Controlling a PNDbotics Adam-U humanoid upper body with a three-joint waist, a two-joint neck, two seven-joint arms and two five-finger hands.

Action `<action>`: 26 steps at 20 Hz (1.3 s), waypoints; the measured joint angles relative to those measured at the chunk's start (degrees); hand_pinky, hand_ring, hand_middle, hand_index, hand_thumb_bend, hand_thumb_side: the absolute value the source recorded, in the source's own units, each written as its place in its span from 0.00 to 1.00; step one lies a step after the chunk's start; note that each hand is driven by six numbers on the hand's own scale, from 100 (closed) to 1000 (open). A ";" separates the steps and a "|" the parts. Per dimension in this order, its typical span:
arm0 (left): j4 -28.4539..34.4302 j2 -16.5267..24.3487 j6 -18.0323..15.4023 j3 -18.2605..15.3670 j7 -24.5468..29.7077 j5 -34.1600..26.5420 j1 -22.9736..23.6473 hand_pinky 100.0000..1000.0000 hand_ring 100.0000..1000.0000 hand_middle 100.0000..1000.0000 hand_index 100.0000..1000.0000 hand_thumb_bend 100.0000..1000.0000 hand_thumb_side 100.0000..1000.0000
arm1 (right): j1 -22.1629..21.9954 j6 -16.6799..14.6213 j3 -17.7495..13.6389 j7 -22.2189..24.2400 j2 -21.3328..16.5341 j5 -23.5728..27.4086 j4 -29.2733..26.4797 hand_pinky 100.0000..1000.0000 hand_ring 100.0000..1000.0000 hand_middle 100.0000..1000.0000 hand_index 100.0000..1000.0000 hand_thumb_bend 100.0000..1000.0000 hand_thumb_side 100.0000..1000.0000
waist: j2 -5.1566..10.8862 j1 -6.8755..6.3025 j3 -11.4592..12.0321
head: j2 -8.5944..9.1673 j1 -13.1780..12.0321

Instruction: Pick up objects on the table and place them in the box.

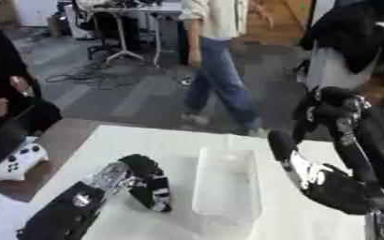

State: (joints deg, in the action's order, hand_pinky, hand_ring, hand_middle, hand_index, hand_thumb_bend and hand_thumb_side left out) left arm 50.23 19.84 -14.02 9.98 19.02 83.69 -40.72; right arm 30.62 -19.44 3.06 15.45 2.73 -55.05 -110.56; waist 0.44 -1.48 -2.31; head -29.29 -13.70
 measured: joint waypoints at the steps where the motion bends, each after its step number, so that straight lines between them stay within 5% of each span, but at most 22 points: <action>1: -0.08 -0.05 0.13 0.00 -0.11 0.09 -0.03 0.00 0.12 0.17 0.50 0.00 0.76 | 0.00 0.00 0.00 0.00 0.00 0.00 0.00 0.00 0.32 0.42 0.30 0.31 1.00 | 0.00 0.00 0.00 | 0.00 -0.09; 2: -0.34 -0.07 0.37 -0.01 -0.29 0.32 -0.08 0.00 0.25 0.35 0.81 0.33 1.00 | 0.00 -0.01 0.00 0.01 0.00 0.00 0.00 0.00 0.32 0.42 0.31 0.31 1.00 | 0.00 0.00 0.00 | 0.00 -0.18; 3: -0.63 -0.14 0.66 -0.01 -0.50 0.66 -0.08 0.00 0.07 0.11 0.40 0.00 0.77 | 0.00 -0.01 0.00 0.02 0.00 0.00 0.00 0.00 0.32 0.42 0.30 0.31 1.00 | 0.00 0.00 0.00 | 0.00 -0.23; 4: -0.86 -0.21 0.88 -0.01 -0.74 1.12 -0.09 0.00 0.04 0.08 0.37 0.00 0.77 | 0.00 -0.01 0.01 0.02 0.00 0.00 0.00 0.00 0.32 0.42 0.30 0.31 1.00 | 0.00 0.00 0.00 | 0.00 -0.29; 5: -1.03 -0.22 1.04 0.00 -0.99 1.58 -0.18 0.00 0.24 0.33 0.76 0.42 0.87 | 0.00 -0.02 0.01 0.04 0.00 0.00 0.00 0.00 0.32 0.42 0.31 0.31 1.00 | 0.00 0.00 0.00 | 0.00 -0.42; 6: -1.21 -0.22 1.02 -0.01 -0.99 2.03 -0.31 0.00 0.01 0.04 0.33 0.00 0.76 | 0.00 -0.07 0.01 0.09 0.00 0.00 0.00 0.00 0.32 0.42 0.30 0.31 1.00 | 0.00 -0.01 0.00 | 0.00 -0.43; 8: -1.25 -0.26 0.86 -0.02 -1.05 2.75 -0.49 0.00 0.00 0.00 0.30 0.00 0.75 | 0.00 -0.04 0.01 0.18 0.00 0.00 0.00 0.00 0.32 0.42 0.30 0.31 1.00 | 0.01 -0.03 -0.01 | 0.00 -0.44; 9: -1.14 -0.26 0.78 -0.02 -1.34 3.06 -0.54 0.00 0.16 0.22 0.59 0.16 0.71 | 0.00 -0.03 0.01 0.20 0.00 0.00 0.00 0.00 0.32 0.42 0.31 0.31 1.00 | 0.02 -0.05 -0.01 | 0.00 -0.45; 10: -1.13 -0.26 0.76 -0.04 -1.57 3.22 -0.57 0.00 0.00 0.00 0.27 0.00 0.74 | 0.00 -0.04 0.01 0.21 0.00 0.00 0.00 0.00 0.32 0.42 0.30 0.31 1.00 | 0.02 -0.05 -0.01 | 0.00 -0.45; 11: -1.02 -0.26 0.77 -0.04 -2.01 3.33 -0.59 0.00 0.12 0.17 0.50 0.00 0.76 | 0.00 -0.05 0.01 0.22 0.00 0.00 0.00 0.00 0.32 0.42 0.30 0.31 1.00 | 0.02 -0.05 -0.01 | 0.00 -0.46; 12: -1.01 -0.26 0.82 -0.05 -2.42 3.36 -0.59 0.00 0.00 0.00 0.23 0.00 0.71 | 0.00 -0.05 0.01 0.22 0.00 0.00 0.00 0.00 0.32 0.42 0.30 0.31 1.00 | 0.02 -0.05 -0.01 | 0.00 -0.47; 14: -0.96 -0.26 0.77 -0.04 -3.58 3.41 -0.56 0.00 0.00 0.00 0.22 0.00 0.69 | 0.00 -0.06 0.01 0.21 0.00 0.02 0.00 0.00 0.32 0.42 0.30 0.31 1.00 | 0.02 -0.05 0.00 | 0.00 -0.48; 15: -0.83 -0.26 0.70 -0.02 -4.20 3.43 -0.51 0.00 0.01 0.04 0.34 0.00 0.76 | 0.00 -0.06 0.01 0.21 0.00 0.02 0.00 0.00 0.32 0.42 0.30 0.31 1.00 | 0.02 -0.05 0.00 | 0.00 -0.49; 16: -0.79 -0.26 0.70 -0.02 -4.56 3.47 -0.43 0.00 0.00 0.00 0.21 0.00 0.67 | 0.00 -0.06 0.01 0.21 0.00 0.02 0.00 0.00 0.32 0.42 0.30 0.31 1.00 | 0.02 -0.05 0.00 | 0.00 -0.49; 17: -0.65 -0.26 0.59 -0.01 -5.02 3.47 -0.41 0.00 0.00 0.00 0.30 0.00 0.75 | 0.00 -0.06 0.01 0.21 0.00 0.02 0.00 0.00 0.32 0.42 0.30 0.31 1.00 | 0.02 -0.05 0.00 | 0.00 -0.50; 18: -0.64 -0.26 0.51 0.00 -5.39 3.42 -0.38 0.00 0.00 0.00 0.20 0.00 0.67 | 0.00 -0.06 0.01 0.21 0.00 0.02 0.00 0.00 0.32 0.42 0.30 0.31 1.00 | 0.02 -0.05 0.00 | 0.00 -0.50; 19: -0.61 -0.26 0.39 -0.01 -5.80 3.00 -0.35 0.00 0.00 0.00 0.28 0.00 0.74 | 0.00 -0.06 0.01 0.20 0.00 0.02 0.00 0.00 0.32 0.42 0.30 0.31 1.00 | 0.02 -0.05 0.01 | 0.00 -0.50; 20: -0.60 -0.26 0.37 0.00 -5.95 2.72 -0.34 0.00 0.00 0.00 0.20 0.00 0.66 | 0.00 -0.06 0.01 0.20 0.00 0.02 0.00 0.00 0.32 0.42 0.30 0.31 1.00 | 0.02 -0.05 0.01 | 0.00 -0.51; 21: -0.48 -0.27 0.26 -0.06 -6.13 1.73 -0.30 0.00 0.00 0.00 0.23 0.00 0.71 | 0.00 -0.05 0.01 0.19 0.00 0.02 0.00 0.00 0.32 0.42 0.30 0.31 1.00 | 0.02 -0.05 0.02 | 0.00 -0.55; 26: 0.87 -0.21 0.34 0.06 -6.45 -2.42 0.18 0.00 0.00 0.00 0.20 0.00 0.63 | 0.00 -0.09 0.01 0.06 0.00 0.02 0.00 0.00 0.32 0.42 0.30 0.31 1.00 | 0.02 -0.05 0.07 | 0.00 -0.89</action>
State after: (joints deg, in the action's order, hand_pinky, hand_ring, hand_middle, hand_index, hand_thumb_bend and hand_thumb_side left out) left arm 51.10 19.64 -13.68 10.04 12.57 81.27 -40.55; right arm 30.62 -19.52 3.08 15.51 2.73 -55.03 -110.56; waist 0.46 -1.53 -2.24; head -29.29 -14.59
